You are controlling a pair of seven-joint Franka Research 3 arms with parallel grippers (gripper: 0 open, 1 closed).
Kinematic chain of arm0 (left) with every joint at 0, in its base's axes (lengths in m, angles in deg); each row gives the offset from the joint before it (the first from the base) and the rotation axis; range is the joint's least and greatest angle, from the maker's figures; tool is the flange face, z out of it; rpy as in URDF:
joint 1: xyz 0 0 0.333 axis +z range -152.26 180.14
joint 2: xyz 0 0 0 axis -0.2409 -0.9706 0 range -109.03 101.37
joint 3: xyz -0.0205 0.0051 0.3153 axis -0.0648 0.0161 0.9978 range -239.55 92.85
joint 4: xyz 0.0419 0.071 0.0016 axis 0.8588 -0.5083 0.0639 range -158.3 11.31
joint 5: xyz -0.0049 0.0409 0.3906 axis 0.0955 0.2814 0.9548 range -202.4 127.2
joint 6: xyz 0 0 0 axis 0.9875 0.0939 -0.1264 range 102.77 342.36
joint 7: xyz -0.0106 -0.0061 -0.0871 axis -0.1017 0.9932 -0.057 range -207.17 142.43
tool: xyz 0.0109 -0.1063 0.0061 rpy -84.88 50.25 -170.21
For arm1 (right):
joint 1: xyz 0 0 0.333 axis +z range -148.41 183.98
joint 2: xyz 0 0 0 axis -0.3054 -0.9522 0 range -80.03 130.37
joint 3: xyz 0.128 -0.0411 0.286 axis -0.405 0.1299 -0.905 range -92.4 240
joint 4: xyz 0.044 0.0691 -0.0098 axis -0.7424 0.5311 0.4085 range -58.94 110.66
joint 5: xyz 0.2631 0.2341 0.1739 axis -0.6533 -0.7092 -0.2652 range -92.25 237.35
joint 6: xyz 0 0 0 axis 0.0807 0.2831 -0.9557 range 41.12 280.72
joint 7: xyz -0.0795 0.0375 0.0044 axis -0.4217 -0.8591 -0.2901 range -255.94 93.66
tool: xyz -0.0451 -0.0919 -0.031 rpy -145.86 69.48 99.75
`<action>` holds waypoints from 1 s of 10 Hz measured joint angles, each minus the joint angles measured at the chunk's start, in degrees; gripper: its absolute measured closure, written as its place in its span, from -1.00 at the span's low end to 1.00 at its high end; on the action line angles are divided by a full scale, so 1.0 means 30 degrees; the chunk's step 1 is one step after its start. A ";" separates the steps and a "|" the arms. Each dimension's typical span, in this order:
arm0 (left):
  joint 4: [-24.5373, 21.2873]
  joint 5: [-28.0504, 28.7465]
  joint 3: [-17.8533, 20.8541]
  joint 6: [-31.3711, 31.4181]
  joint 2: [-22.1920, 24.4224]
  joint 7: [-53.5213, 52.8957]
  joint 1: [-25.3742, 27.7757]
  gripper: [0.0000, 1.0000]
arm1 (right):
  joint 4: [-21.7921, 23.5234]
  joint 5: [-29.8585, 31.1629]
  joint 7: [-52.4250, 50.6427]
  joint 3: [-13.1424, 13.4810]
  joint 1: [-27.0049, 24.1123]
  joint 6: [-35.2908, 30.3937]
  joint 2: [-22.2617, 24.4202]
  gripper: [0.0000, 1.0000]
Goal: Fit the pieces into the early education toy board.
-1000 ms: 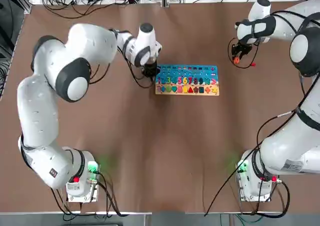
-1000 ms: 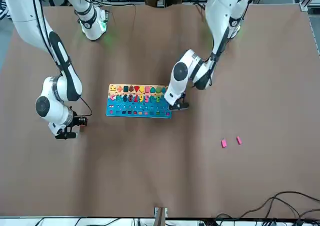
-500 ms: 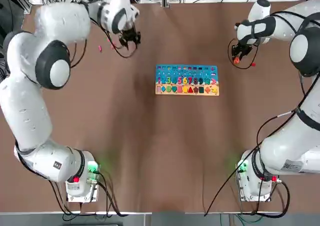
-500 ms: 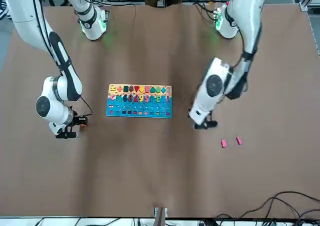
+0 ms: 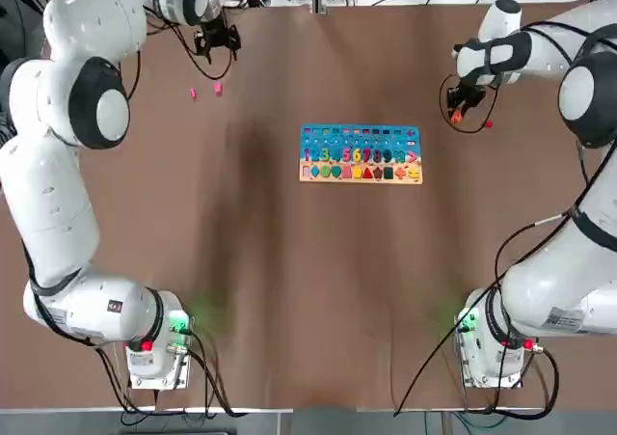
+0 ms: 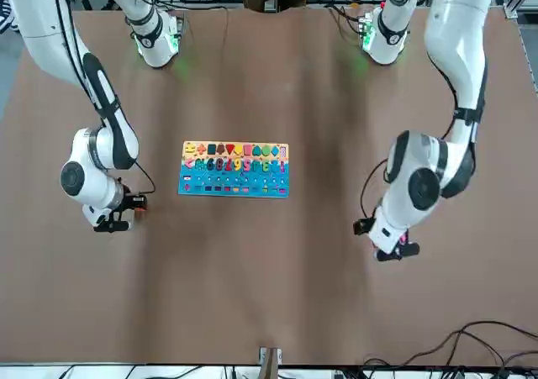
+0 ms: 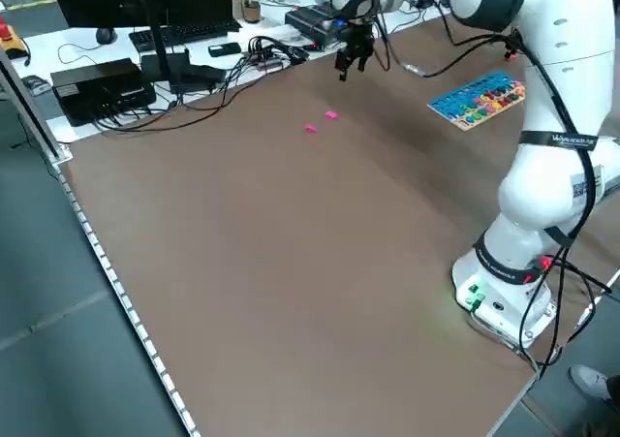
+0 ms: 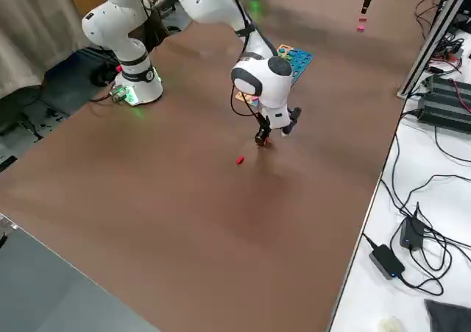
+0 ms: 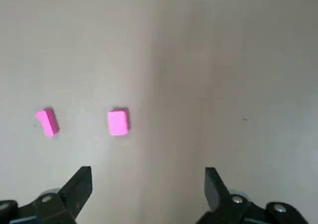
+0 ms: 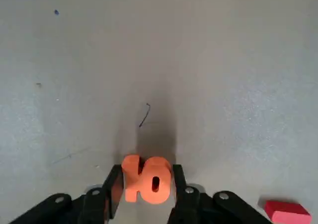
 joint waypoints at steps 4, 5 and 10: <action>0.0173 0.0004 0.0006 0.1088 -0.1932 -0.0296 0.0494 -1.00 | -0.0021 0.0000 -0.0001 -0.0001 0.0002 -0.0018 0.0017 0.16; 0.0185 0.0005 0.0004 0.1325 -0.2139 -0.0501 0.0719 -1.00 | -0.0063 0.0000 0.0000 -0.0008 0.0010 -0.0068 0.0043 0.17; 0.0186 0.0006 -0.0017 0.1970 -0.2910 -0.0722 0.1238 -0.82 | -0.0175 0.0000 0.0528 -0.0148 0.1127 -0.1441 0.1301 0.17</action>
